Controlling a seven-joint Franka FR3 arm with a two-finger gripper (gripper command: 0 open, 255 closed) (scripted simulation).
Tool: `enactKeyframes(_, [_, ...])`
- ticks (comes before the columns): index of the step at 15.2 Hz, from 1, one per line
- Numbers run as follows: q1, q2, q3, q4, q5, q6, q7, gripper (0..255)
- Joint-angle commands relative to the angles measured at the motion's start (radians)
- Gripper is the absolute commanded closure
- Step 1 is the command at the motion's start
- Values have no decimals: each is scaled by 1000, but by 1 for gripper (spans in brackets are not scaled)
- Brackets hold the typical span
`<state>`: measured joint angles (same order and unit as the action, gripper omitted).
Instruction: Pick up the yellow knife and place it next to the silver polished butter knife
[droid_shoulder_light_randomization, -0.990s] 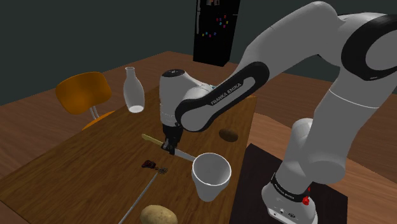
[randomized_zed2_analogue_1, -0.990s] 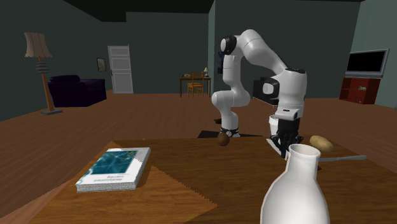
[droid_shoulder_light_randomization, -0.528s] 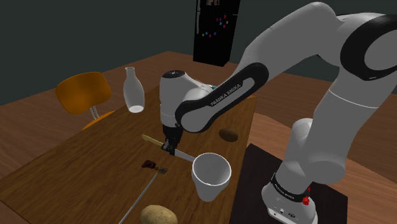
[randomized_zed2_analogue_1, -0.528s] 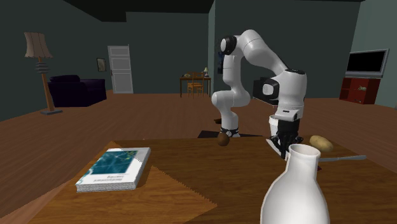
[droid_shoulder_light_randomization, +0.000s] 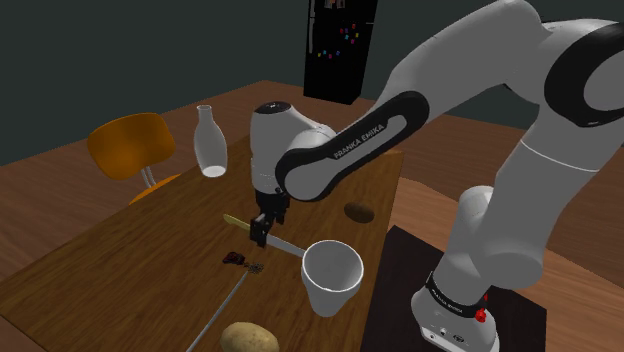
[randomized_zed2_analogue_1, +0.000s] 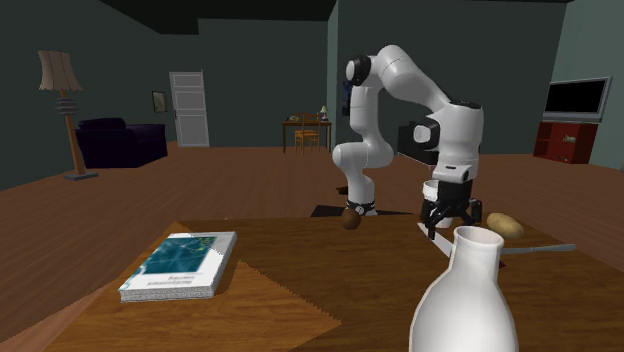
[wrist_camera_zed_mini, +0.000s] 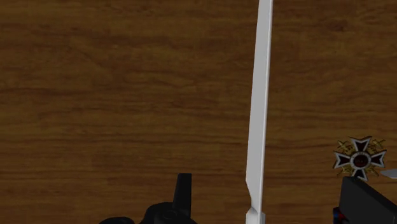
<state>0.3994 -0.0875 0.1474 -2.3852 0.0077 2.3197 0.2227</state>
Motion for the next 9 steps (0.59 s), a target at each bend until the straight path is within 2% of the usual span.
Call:
enactKeyframes(1, [0, -35, -2, 24, 6, -60, -6, 0])
enactKeyframes(2, [0, -50, -2, 37, 8, -88, -8, 0])
enactKeyframes(9, [0, -50, -3, 37, 8, -88, -8, 0])
